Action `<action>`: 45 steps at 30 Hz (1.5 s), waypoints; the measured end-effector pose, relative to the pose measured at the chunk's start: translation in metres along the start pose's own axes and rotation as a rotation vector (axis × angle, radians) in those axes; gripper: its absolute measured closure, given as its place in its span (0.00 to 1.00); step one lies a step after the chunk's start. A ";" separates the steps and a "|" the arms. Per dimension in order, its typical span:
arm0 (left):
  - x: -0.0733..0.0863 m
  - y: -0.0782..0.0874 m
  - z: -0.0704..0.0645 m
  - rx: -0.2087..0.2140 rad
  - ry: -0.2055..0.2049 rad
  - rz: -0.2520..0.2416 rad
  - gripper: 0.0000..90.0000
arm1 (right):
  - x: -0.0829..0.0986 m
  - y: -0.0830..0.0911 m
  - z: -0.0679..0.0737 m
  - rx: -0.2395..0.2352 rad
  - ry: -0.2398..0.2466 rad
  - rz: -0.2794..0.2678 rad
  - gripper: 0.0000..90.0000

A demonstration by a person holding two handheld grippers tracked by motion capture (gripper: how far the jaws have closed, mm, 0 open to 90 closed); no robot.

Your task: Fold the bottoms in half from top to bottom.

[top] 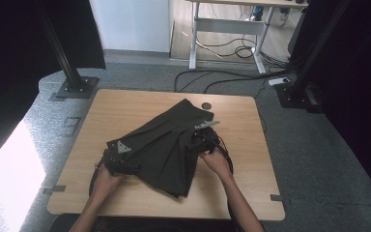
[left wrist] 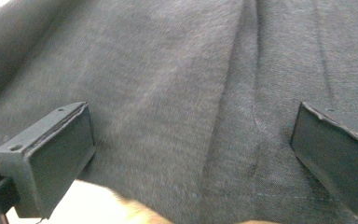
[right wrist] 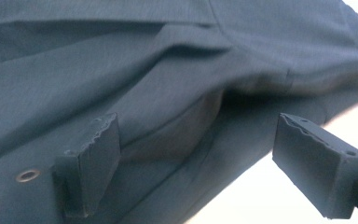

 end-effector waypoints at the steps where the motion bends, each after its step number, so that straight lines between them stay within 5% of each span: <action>1: 0.001 0.000 0.005 -0.005 0.007 0.001 0.00 | -0.003 -0.002 0.000 0.001 0.003 0.000 0.17; 13: 0.009 0.001 0.054 -0.052 0.106 0.003 0.00 | -0.038 -0.037 -0.003 0.024 0.026 0.011 0.16; 20: 0.011 0.001 0.066 -0.057 0.130 -0.003 0.00 | -0.024 -0.066 -0.013 0.032 0.001 0.049 0.15; 24: 0.010 0.000 0.070 -0.062 0.138 -0.006 0.00 | -0.007 -0.076 -0.011 0.036 0.033 0.093 0.15; 31: 0.009 -0.002 0.083 -0.089 0.151 -0.010 0.00 | 0.009 -0.065 0.005 0.047 0.058 0.095 0.15; 45: -0.018 -0.024 0.098 -0.078 0.114 0.014 0.00 | 0.063 -0.010 0.066 0.044 -0.040 0.114 0.15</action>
Point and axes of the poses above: each handheld gripper's, and its own axes: y roughly backward along the jaws, x roughly out of its underside, z roughly to its left, the point moved 9 cm from there along -y, roughly forward along the jaws
